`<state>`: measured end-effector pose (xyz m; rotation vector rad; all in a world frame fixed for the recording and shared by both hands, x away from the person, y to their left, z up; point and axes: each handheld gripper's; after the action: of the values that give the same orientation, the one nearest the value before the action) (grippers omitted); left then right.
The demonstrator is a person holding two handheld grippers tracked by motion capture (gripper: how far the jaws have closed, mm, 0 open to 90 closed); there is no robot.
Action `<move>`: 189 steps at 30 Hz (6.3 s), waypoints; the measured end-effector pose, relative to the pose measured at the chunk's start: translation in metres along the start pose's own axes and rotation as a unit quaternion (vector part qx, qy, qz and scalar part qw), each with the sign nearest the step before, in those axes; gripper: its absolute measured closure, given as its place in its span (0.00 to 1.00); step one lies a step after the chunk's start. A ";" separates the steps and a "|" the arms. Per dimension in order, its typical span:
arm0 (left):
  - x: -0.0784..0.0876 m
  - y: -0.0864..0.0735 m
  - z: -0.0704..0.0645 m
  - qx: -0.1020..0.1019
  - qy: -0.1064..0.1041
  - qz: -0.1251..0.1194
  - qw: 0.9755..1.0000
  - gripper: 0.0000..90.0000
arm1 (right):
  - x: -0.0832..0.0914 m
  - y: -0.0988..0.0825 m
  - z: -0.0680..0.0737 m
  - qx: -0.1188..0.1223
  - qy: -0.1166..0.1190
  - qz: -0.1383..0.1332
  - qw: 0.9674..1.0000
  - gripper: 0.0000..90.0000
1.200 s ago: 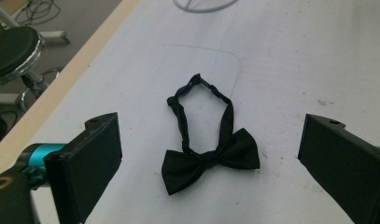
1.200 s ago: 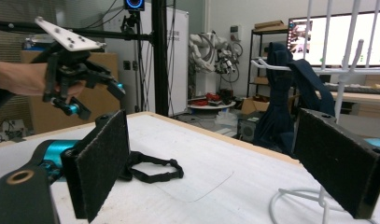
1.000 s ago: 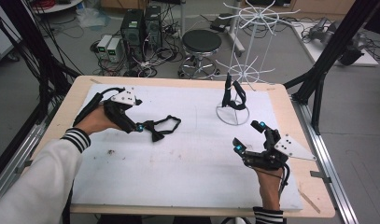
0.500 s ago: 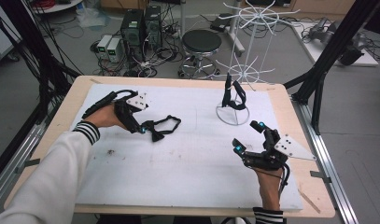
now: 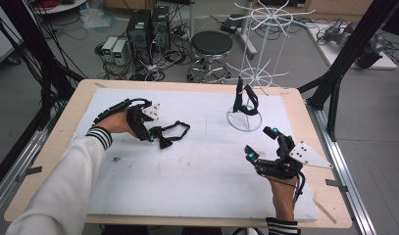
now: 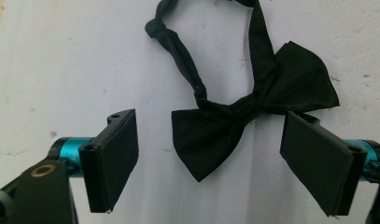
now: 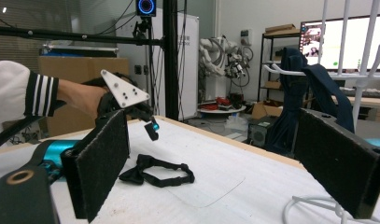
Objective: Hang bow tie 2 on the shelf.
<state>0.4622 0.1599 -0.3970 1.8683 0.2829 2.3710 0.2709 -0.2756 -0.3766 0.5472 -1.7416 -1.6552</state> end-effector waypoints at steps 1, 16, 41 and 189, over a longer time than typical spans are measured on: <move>-0.002 0.000 0.000 0.002 0.000 0.004 1.000 0.22 | 0.000 0.000 -0.001 0.002 -0.001 -0.002 1.000 0.12; -0.015 -0.004 0.006 -0.002 -0.009 0.027 1.000 0.37 | 0.001 0.000 -0.001 0.000 0.002 -0.007 1.000 0.12; -0.016 0.002 0.007 -0.015 -0.038 0.050 0.998 0.94 | 0.002 0.000 -0.002 -0.006 0.003 -0.011 1.000 0.12; 0.089 0.029 -0.101 0.137 -0.006 -0.338 0.931 0.97 | -0.119 0.088 0.066 0.118 0.159 0.131 0.971 0.89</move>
<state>0.3440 0.1417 -0.3294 1.5214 1.1048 1.9024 0.3185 -0.1359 -0.3095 0.6238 -1.6955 -1.1182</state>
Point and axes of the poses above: each handheld gripper's, and its own axes: x roughly backward along the jaws, y roughly out of its top, z roughly to its left, and after that the axes turned 15 degrees about z, right-handed
